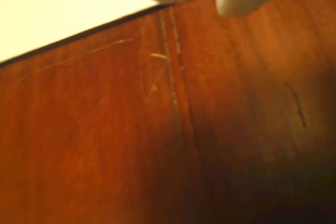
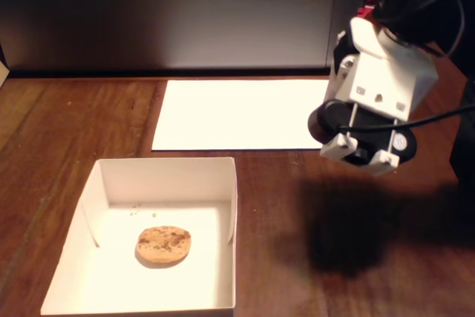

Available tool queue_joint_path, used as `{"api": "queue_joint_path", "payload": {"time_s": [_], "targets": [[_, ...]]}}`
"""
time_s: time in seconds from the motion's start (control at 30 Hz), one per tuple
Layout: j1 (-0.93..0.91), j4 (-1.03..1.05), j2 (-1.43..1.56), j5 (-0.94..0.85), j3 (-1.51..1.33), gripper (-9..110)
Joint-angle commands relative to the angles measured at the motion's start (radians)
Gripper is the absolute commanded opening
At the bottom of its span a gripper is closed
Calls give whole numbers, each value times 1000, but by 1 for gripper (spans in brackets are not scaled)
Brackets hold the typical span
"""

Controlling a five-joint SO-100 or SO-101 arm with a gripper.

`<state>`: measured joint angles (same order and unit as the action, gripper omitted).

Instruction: Grasp a mini cookies block and put it in the white box.

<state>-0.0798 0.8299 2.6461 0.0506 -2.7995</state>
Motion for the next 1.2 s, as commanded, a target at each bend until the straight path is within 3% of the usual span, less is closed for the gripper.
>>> {"api": "queue_joint_path", "payload": {"time_s": [0.0, 0.53, 1.17], "targets": [[-3, -26, 123, -15, -54, 0], [-20, 101, 460, -49, -270, 1], [-31, 143, 534, -48, -370, 0]]}}
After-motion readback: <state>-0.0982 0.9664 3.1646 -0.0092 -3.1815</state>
